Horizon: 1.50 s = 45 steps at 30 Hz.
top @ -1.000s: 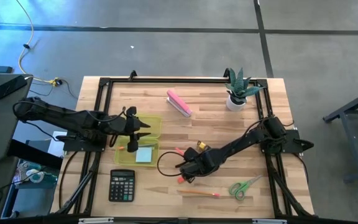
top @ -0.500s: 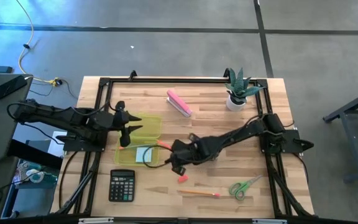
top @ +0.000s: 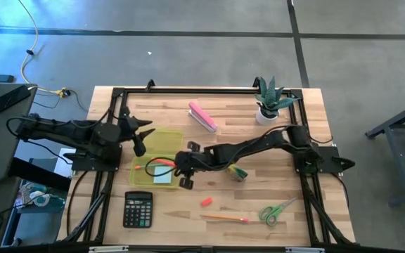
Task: Pack school essentials
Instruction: Put the orange pen into the yellow supply box, then put the orange eraser into the yellow supply box
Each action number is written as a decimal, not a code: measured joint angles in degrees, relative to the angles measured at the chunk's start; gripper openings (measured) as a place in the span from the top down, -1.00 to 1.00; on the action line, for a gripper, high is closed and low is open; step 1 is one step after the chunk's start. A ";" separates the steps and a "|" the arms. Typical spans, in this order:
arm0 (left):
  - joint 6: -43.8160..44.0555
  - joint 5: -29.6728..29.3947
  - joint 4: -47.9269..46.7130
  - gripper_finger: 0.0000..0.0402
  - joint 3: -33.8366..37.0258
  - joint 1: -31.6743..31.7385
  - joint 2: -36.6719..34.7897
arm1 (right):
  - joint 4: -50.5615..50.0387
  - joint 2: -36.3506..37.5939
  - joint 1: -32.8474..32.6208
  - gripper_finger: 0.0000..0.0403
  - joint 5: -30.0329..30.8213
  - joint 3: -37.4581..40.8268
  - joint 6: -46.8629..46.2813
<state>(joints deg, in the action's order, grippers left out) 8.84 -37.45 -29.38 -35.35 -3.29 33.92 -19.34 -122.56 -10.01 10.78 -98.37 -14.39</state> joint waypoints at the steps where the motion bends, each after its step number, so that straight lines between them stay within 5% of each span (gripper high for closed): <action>1: 0.01 -0.61 0.02 0.36 0.00 0.00 -0.26 | 1.45 -0.61 0.30 0.85 -0.50 0.02 0.60; 8: -0.02 -6.78 0.01 0.36 0.00 0.00 -1.17 | 13.31 -6.57 2.34 0.85 -7.51 0.03 2.01; 19: -0.02 -7.69 0.00 0.36 0.00 0.00 -1.15 | 15.01 -10.51 2.88 0.82 -11.23 0.07 4.19; 31: -0.01 -5.85 0.01 0.36 0.00 0.00 -1.15 | 11.85 -9.65 3.23 0.30 -11.87 0.08 4.22; 45: 1.13 -1.77 -2.18 0.27 0.00 -0.02 -1.04 | -2.39 0.53 3.75 0.24 -1.20 0.07 12.77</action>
<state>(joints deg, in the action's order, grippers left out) 9.98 -39.22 -31.56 -35.35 -3.31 32.88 -21.73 -122.03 -6.26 9.59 -98.30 -1.62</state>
